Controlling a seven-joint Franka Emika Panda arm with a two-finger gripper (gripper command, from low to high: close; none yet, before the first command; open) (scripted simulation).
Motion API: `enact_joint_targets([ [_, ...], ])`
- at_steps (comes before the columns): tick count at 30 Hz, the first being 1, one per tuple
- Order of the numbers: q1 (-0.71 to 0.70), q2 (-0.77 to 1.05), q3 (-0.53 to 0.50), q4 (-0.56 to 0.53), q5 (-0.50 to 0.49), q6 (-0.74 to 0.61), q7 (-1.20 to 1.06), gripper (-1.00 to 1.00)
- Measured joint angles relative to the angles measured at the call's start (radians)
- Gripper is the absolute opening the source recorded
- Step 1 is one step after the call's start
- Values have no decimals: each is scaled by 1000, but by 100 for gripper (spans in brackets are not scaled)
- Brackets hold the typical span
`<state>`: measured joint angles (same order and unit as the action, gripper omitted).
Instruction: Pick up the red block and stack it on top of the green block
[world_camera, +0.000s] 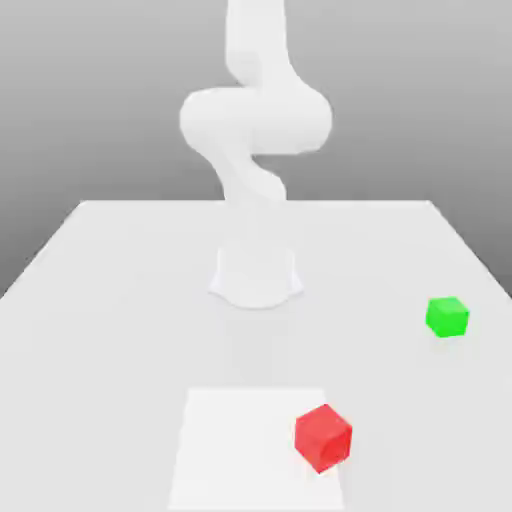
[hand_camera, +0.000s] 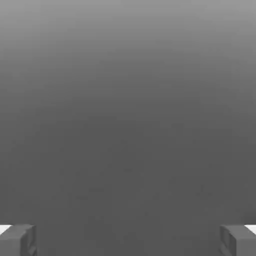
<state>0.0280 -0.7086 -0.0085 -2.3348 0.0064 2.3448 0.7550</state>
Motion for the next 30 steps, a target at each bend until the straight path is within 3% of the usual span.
enact_joint_targets([
  [14,127,514,-9,-196,34,253,-251,0],
  [21,168,767,7,-293,5,378,-342,0],
  [27,170,984,7,-282,-6,548,-353,0],
  [28,169,1009,8,-279,-9,569,-350,-100],
  [30,169,1009,8,-279,-9,569,-350,-100],
])
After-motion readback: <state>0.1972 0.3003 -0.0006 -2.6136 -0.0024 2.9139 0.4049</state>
